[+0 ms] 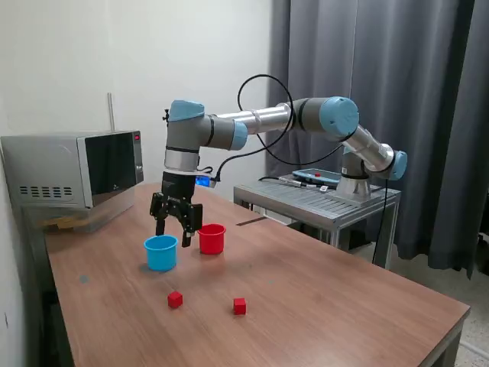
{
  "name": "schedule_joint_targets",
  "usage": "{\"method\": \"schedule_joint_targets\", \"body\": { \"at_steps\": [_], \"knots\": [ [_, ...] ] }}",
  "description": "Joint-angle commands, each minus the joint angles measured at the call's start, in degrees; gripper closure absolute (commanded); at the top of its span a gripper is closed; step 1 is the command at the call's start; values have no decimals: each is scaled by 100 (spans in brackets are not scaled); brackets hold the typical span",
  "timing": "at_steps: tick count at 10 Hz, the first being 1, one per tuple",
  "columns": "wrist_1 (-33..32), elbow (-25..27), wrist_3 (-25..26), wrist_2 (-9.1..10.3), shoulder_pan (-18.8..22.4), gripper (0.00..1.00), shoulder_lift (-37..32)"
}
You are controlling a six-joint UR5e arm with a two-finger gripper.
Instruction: Place red objects in the red bin, and blue objects in the blue bin.
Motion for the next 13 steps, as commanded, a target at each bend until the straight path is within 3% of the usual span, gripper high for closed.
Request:
{"method": "schedule_joint_targets", "body": {
  "at_steps": [1, 13],
  "knots": [
    [3, -230, 179, -8, 14, 0, 222],
    [56, -653, 461, 88, 75, 0, 908]
  ]
}}
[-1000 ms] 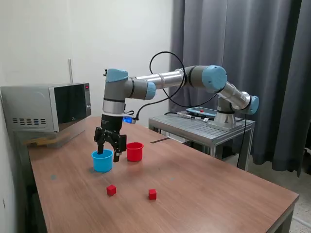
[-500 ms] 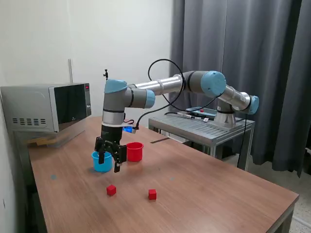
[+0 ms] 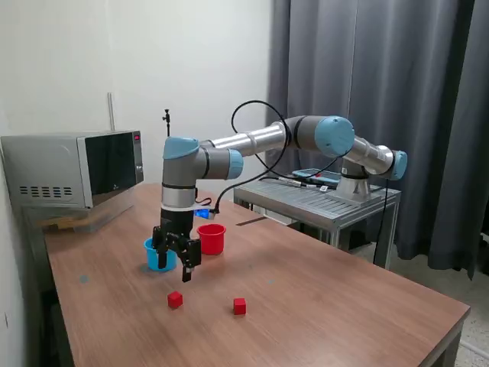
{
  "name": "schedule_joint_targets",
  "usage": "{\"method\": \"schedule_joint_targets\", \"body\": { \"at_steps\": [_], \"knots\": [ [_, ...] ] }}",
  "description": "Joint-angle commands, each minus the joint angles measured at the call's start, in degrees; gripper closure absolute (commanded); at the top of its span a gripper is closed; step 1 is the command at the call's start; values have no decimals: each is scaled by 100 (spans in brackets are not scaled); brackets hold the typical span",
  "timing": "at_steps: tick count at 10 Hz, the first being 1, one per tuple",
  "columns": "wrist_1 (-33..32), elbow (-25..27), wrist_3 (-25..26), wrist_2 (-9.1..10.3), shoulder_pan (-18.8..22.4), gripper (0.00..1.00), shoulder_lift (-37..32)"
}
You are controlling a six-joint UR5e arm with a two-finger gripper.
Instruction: Place red objects in the red bin, and blue objects in the blue bin.
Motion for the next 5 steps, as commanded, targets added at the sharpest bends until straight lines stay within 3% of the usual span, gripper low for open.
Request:
{"method": "schedule_joint_targets", "body": {
  "at_steps": [1, 4, 5],
  "knots": [
    [-10, -94, 56, 17, 2, 0, 140],
    [-141, -15, 65, 26, 2, 0, 167],
    [-194, -15, 56, 192, 2, 0, 167]
  ]
}}
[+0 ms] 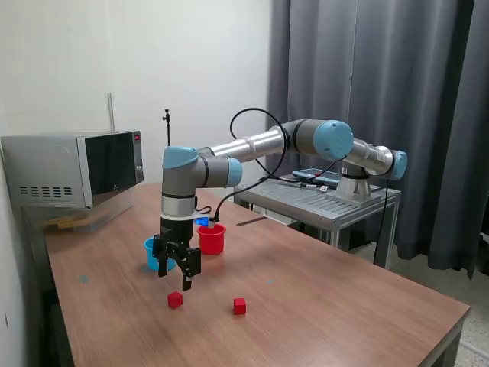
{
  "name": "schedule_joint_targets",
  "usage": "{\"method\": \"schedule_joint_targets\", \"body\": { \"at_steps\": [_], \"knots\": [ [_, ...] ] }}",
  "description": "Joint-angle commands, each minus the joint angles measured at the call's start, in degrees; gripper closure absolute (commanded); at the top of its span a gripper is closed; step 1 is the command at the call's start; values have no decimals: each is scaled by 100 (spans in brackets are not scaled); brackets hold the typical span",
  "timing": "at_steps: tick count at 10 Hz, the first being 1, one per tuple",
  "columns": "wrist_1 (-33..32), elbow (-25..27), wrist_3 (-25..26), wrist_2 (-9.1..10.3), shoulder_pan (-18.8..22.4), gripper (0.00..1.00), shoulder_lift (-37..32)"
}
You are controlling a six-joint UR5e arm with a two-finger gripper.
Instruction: Place red objects in the red bin, and blue objects in the blue bin.
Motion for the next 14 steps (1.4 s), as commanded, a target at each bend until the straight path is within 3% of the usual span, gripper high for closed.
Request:
{"method": "schedule_joint_targets", "body": {
  "at_steps": [1, 8, 14],
  "knots": [
    [-78, 47, -21, 361, -8, 0, 7],
    [-350, 267, 14, 311, -8, 0, 7],
    [-833, 522, 373, 319, -8, 0, 16]
  ]
}}
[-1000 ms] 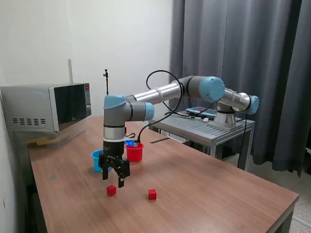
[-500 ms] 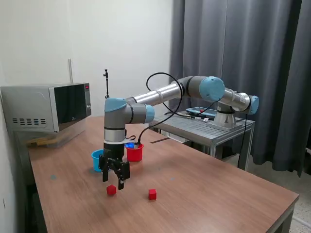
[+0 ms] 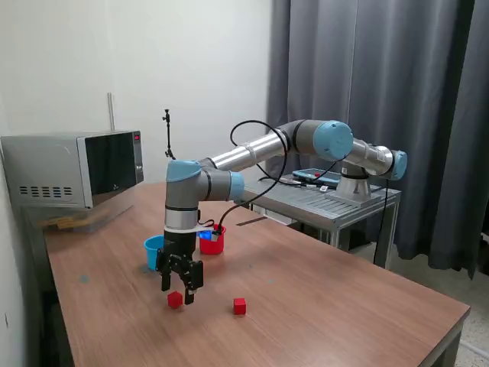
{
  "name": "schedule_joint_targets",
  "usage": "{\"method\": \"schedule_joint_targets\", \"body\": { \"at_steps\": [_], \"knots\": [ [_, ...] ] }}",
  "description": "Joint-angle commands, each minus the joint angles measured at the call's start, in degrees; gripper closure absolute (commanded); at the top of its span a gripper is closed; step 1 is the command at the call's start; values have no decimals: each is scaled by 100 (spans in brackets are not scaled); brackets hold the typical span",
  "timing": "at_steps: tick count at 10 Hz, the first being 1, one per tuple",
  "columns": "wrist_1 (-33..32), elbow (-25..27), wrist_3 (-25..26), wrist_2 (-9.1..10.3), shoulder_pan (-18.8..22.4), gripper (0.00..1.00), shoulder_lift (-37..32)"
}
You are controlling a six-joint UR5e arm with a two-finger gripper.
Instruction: Place red objects in the red bin, and blue objects in the blue bin.
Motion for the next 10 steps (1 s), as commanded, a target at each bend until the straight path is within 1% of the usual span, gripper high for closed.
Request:
{"method": "schedule_joint_targets", "body": {
  "at_steps": [1, 6, 7, 8, 10],
  "knots": [
    [-140, 35, 150, -7, 0, 0, 0],
    [-87, 62, 71, -16, 9, 0, 9],
    [-70, 62, -43, -16, 9, 0, 9],
    [-61, 62, -105, -16, 9, 100, 9],
    [-61, 62, -105, -16, 9, 100, 9]
  ]
}}
